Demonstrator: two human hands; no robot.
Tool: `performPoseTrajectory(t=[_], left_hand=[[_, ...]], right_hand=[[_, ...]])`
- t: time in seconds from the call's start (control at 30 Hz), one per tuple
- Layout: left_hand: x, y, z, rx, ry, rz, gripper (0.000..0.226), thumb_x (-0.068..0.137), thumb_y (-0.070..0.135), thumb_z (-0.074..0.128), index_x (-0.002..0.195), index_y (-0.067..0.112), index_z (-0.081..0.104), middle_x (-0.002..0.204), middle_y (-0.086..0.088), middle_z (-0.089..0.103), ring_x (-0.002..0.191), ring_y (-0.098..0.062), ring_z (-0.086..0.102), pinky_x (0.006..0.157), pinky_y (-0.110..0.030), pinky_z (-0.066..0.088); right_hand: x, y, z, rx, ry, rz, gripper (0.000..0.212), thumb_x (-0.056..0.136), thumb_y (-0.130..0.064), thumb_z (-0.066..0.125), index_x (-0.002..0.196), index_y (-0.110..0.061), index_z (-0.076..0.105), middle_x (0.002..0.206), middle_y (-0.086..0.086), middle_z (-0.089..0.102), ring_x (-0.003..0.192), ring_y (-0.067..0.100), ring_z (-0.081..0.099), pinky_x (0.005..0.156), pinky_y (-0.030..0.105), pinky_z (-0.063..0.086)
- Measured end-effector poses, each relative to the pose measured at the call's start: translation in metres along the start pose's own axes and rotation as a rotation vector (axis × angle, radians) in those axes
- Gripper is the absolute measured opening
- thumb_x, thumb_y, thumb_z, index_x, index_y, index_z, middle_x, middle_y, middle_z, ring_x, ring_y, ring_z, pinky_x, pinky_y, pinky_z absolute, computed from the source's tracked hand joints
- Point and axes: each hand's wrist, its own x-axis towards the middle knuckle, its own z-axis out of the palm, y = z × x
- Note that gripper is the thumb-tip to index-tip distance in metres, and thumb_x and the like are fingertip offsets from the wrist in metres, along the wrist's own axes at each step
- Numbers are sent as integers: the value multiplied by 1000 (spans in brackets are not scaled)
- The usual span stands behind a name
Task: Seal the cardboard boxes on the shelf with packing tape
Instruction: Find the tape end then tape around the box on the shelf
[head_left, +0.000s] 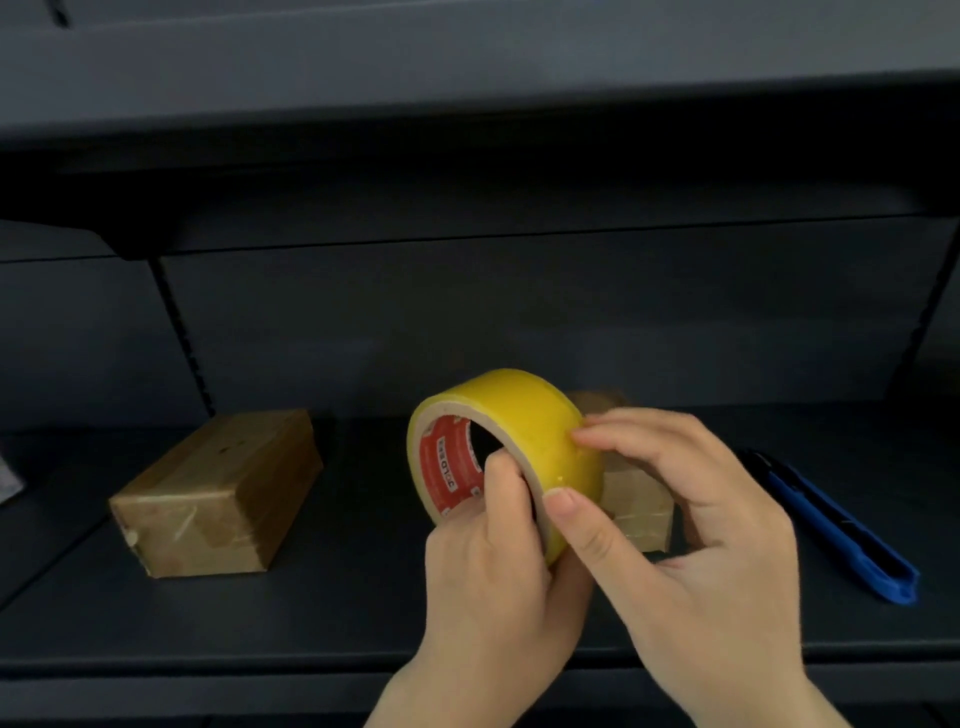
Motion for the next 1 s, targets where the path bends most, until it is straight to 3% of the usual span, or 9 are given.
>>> performPoseTrajectory(t=[0.1,0.37,0.57,0.77,0.9,1.0], left_hand=[[0,-1,-1,6,-19,18,38,74,32,54,102,18,33,65,1,62,43,-10,56,35,-21,41],[-2,-4,0,35,-57,60,50,75,29,53,108,-2,33,65,-8,65,43,-19,61,32,-21,44],[0,-4,-4,61,-62,75,45,75,29,51,109,4,34,66,-3,64,44,-12,59,36,-20,43],[4,-2,-5,168,-74,76,36,76,29,50,101,7,37,57,2,60,38,-10,53,33,-15,37],[2,-3,-3,266,-71,55,41,68,25,65,96,10,39,55,4,59,38,-9,52,38,-14,33],[0,-5,0,281,-68,52,43,65,21,67,96,11,39,55,3,59,39,-11,53,39,-15,34]], right_hand=[[1,-1,-2,47,-37,28,23,72,-45,65,94,-37,65,100,-18,61,99,0,58,72,3,44],[-1,1,4,166,-21,132,20,71,-45,63,90,-38,64,100,-18,61,98,9,61,74,16,51],[2,0,4,99,-85,125,18,72,-47,60,75,-29,63,99,-17,57,98,9,59,71,13,48],[1,2,4,81,-55,148,20,71,-49,60,73,-29,59,100,-16,57,98,13,59,71,28,52],[1,5,8,122,-89,215,23,73,-48,54,71,-26,59,96,-16,54,89,7,57,66,11,44],[1,8,8,179,-105,260,24,70,-46,55,69,-23,62,91,-15,54,82,4,58,60,7,42]])
